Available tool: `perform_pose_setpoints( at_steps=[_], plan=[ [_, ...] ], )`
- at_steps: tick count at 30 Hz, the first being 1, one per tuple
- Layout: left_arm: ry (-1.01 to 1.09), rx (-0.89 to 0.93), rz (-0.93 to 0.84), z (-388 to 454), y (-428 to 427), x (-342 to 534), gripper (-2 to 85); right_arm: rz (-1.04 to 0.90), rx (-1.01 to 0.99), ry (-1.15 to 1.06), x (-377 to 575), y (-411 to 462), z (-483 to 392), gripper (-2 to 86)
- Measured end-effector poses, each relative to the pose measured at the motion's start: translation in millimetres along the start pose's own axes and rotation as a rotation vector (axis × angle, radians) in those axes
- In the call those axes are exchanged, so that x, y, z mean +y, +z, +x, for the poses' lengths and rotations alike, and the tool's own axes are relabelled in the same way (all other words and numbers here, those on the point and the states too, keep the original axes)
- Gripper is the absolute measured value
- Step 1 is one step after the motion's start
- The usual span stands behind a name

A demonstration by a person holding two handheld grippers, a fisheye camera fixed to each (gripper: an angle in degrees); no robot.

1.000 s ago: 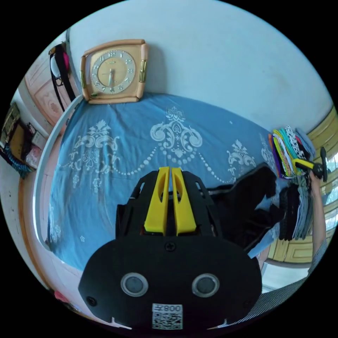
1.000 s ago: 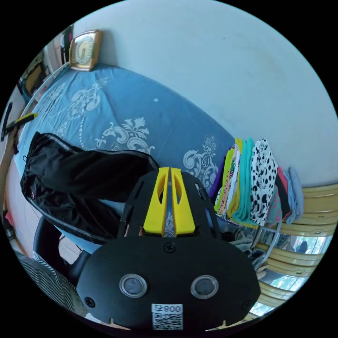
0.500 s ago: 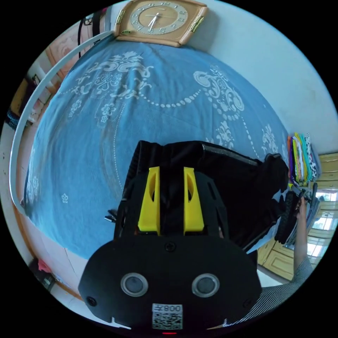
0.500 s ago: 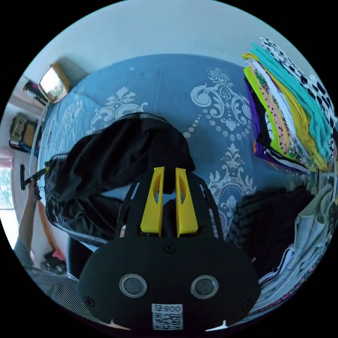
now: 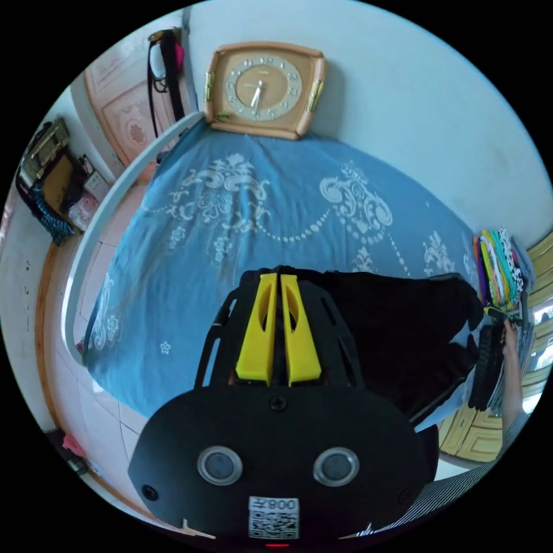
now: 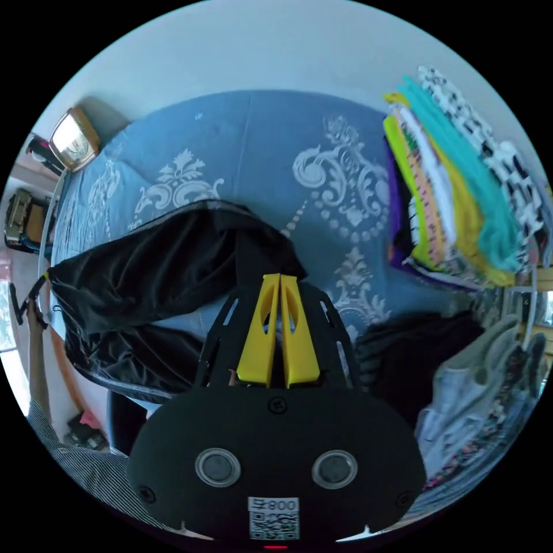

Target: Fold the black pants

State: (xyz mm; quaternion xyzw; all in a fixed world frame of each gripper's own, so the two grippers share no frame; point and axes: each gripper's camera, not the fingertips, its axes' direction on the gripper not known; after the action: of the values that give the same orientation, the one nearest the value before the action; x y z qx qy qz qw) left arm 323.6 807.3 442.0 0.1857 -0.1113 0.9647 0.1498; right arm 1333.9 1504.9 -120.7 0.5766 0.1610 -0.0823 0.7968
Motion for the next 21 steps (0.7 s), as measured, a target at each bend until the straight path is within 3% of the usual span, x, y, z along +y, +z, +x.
perform_pose_setpoints(
  at_steps=[6, 10, 13, 16, 21],
  plan=[
    [-0.115, 0.01, 0.065, -79, -23, 19, 2.2, 0.096, 0.135, 0.007, -30, -97, -5, 0.1],
    [-0.199, 0.077, 0.029, -119, -9, 44, 3.7, 0.025, 0.243, 0.06, -46, -94, -14, 0.0],
    [-0.203, 0.134, 0.031, -147, -10, 78, 5.4, 0.014, 0.158, 0.067, -29, -89, -25, 0.5],
    [-0.172, 0.172, 0.016, -177, -18, 126, 6.9, 0.053, 0.035, -0.064, 19, -87, -71, 1.8],
    [-0.203, 0.197, -0.116, -240, -27, 238, 8.9, -0.008, -0.162, -0.438, 161, -67, -239, 5.6]
  ],
)
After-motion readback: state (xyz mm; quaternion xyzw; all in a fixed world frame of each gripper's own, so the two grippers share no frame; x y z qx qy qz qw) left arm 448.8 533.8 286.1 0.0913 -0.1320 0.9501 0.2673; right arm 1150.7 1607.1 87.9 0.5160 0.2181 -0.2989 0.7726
